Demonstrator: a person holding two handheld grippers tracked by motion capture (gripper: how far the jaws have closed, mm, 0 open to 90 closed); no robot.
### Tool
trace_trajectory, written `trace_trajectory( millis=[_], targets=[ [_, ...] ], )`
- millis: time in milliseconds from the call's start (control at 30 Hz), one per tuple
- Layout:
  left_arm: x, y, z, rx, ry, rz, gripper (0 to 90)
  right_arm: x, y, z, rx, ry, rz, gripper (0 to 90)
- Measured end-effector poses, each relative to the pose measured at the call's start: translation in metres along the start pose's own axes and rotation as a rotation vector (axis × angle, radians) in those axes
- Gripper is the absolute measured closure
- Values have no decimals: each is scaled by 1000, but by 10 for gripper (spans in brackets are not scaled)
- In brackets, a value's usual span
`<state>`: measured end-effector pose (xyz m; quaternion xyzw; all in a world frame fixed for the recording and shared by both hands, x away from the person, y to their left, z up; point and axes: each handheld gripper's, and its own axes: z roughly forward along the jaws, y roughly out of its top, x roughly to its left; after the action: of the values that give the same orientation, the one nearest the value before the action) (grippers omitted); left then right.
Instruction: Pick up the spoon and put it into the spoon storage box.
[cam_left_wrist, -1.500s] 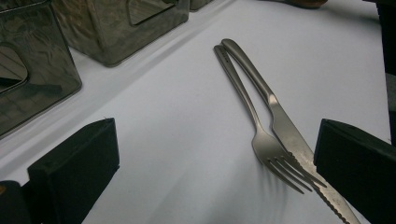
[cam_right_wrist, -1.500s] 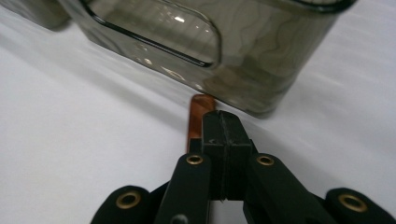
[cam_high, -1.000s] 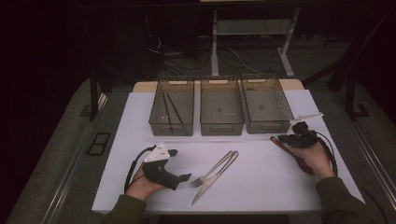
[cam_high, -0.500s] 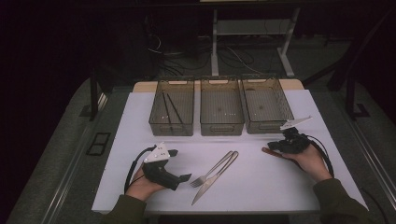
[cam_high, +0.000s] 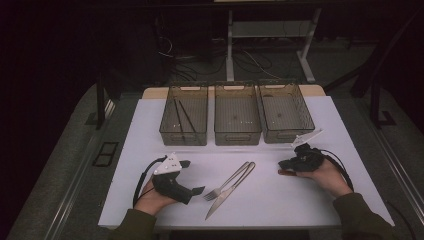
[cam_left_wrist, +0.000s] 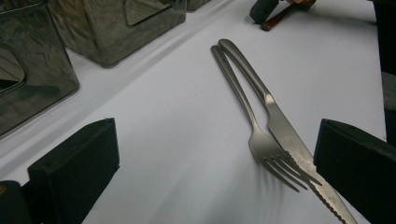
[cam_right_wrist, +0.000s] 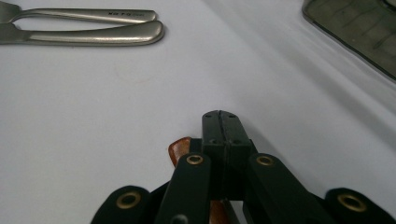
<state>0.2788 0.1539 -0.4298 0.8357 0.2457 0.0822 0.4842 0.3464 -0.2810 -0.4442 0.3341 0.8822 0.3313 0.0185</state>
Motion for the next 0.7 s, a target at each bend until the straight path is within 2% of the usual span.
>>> trace_trajectory(
  millis=[133, 233, 433, 600, 700],
  targets=[
    [0, 0, 0, -1, 0, -1, 0, 0, 0, -1, -6, -13, 4, 887],
    [0, 0, 0, -2, 0, -2, 0, -2, 0, -9, -45, -41, 22, 882],
    [1, 0, 0, -3, 0, -2, 0, -8, -9, -32, -117, -98, 86, 731],
    [1, 0, 0, -4, 0, -2, 0, -11, -26, -52, -152, -120, 108, 598],
    [1, 1, 0, 3, -2, 4, 0, -13, -39, -67, -178, -143, 143, 545]
  ],
)
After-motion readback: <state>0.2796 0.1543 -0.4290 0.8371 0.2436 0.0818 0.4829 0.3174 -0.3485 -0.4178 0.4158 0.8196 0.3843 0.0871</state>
